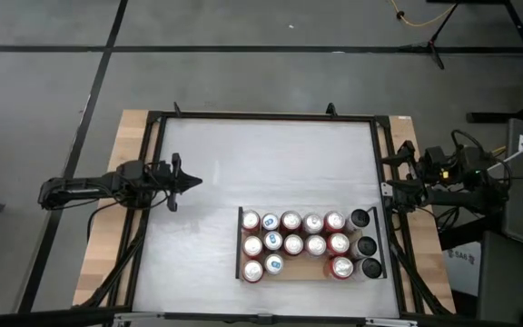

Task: Place canned beverage on shelf
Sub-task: Return to Home Position

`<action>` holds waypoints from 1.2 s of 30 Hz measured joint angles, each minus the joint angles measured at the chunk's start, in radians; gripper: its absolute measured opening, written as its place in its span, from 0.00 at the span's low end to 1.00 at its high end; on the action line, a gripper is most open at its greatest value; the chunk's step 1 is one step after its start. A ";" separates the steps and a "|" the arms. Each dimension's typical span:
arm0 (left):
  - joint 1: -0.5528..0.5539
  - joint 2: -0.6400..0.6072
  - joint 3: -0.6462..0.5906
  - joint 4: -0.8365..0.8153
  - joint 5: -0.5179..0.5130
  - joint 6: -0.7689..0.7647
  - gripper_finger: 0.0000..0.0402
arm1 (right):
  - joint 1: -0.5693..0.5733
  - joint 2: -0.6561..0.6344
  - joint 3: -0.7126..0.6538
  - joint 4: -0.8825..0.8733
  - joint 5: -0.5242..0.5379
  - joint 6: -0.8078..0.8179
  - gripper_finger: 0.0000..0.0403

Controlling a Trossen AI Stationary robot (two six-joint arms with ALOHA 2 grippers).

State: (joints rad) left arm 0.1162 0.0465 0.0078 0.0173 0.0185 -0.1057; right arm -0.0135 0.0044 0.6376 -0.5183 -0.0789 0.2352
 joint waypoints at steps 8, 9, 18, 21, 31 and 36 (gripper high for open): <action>0.000 -0.024 0.000 -0.002 0.000 0.008 0.00 | 0.000 0.000 0.000 -0.012 -0.019 -0.006 0.68; 0.000 -0.023 0.000 -0.003 0.000 0.005 0.00 | 0.000 0.000 0.000 -0.016 -0.019 -0.007 0.65; 0.000 -0.023 0.000 -0.004 0.001 -0.077 0.00 | 0.000 0.000 0.000 -0.052 -0.019 -0.062 0.42; 0.000 -0.023 0.000 -0.004 0.001 -0.071 0.00 | 0.000 0.000 0.000 -0.053 -0.019 -0.084 0.35; 0.000 -0.023 0.000 -0.005 0.001 -0.068 0.00 | 0.000 0.000 0.000 -0.072 -0.027 -0.113 0.13; 0.000 -0.023 0.000 -0.005 0.001 -0.068 0.00 | 0.000 0.000 0.000 -0.091 -0.088 -0.114 0.02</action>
State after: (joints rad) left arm 0.1162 0.0235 0.0082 0.0125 0.0196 -0.1739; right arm -0.0132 0.0040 0.6376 -0.6090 -0.1670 0.1210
